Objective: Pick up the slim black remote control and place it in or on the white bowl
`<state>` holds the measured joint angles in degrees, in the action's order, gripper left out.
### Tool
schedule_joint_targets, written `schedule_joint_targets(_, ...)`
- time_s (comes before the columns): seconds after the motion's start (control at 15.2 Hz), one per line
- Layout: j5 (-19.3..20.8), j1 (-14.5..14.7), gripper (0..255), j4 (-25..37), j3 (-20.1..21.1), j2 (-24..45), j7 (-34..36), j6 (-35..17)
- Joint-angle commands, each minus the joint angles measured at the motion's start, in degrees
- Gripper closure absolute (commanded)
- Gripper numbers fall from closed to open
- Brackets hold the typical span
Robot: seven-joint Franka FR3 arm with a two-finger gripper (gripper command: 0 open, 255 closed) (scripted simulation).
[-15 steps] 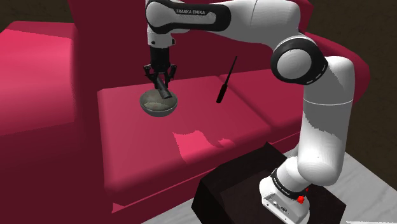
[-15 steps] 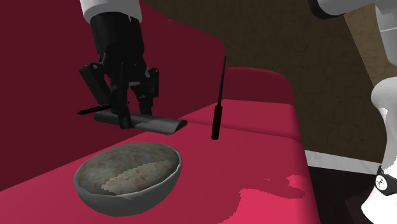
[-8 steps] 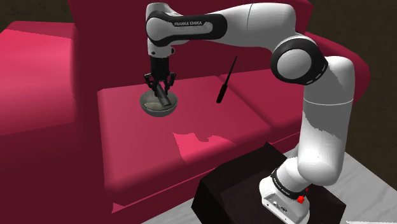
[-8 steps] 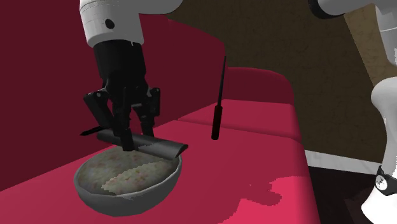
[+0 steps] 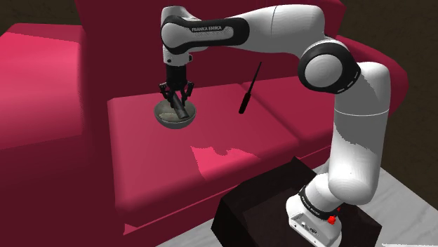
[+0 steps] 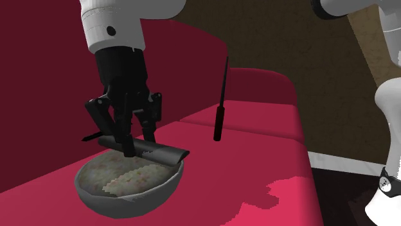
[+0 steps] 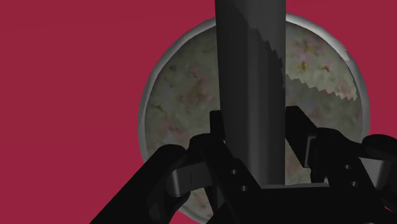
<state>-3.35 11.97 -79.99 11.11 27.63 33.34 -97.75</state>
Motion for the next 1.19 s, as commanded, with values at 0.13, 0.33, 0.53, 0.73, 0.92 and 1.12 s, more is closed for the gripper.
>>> schedule_joint_targets(0.13, 0.00, 0.00, 0, 0.00, 0.00, -0.01, 0.00, 0.00)
schedule_joint_targets(0.33, 0.00, 0.00, 0, 0.01, 0.00, -0.01, 0.00, 0.00)
schedule_joint_targets(0.53, 0.13, -0.02, 0, 4.84, -0.05, 0.67, 0.14, 4.16)
schedule_joint_targets(0.73, 0.31, 0.04, 0, 9.88, -0.11, 1.74, 0.31, 8.15)
schedule_joint_targets(0.92, 0.31, 0.04, 0, 9.87, -0.11, 1.74, 0.31, 8.15)
schedule_joint_targets(1.12, 0.31, 0.04, 0, 9.88, -0.11, 1.74, 0.31, 8.15)
